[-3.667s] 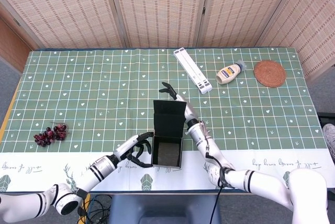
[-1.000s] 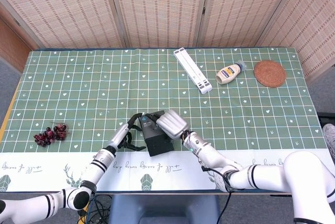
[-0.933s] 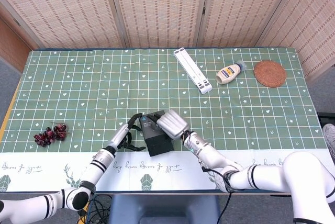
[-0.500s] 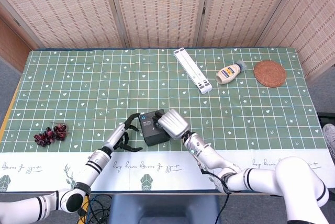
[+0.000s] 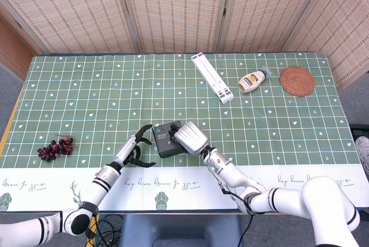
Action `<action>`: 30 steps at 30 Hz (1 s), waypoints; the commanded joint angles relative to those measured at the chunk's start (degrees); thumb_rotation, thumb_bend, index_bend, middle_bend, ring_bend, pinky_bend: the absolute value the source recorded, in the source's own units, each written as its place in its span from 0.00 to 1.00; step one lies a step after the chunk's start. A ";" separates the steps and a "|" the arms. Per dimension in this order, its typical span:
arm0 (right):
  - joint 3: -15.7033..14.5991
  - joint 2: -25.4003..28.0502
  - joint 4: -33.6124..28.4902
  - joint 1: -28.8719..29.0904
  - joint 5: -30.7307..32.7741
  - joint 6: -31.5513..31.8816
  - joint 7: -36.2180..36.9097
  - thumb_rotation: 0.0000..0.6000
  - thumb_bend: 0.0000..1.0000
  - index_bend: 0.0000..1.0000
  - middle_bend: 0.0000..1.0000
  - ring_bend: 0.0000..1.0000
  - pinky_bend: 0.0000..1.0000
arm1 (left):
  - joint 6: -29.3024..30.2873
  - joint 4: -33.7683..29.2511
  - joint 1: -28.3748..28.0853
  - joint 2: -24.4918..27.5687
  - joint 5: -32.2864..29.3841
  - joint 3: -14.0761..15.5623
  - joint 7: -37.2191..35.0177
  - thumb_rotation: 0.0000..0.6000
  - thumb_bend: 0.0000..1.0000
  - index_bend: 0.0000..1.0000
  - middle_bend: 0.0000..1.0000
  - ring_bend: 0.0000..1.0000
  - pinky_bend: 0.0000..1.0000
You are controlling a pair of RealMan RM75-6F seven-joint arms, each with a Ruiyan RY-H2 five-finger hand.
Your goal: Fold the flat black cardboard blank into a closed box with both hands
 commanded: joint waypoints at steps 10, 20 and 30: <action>2.58 12.58 -16.61 -6.67 1.68 6.17 1.94 1.00 0.31 0.25 0.30 0.56 0.92 | 7.93 -2.24 1.86 5.98 5.98 -0.16 5.64 1.00 0.06 0.00 0.00 0.19 0.58; -0.47 24.44 -24.96 -18.55 -2.81 18.75 7.57 1.00 0.32 0.25 0.33 0.45 0.70 | 18.86 -2.68 5.65 11.28 5.73 0.22 20.80 1.00 0.06 0.00 0.00 0.11 0.47; -6.11 32.47 -23.19 -29.23 -9.17 25.86 15.76 1.00 0.34 0.25 0.34 0.42 0.63 | 28.53 -8.76 12.59 17.70 7.45 4.51 31.69 1.00 0.06 0.04 0.00 0.08 0.36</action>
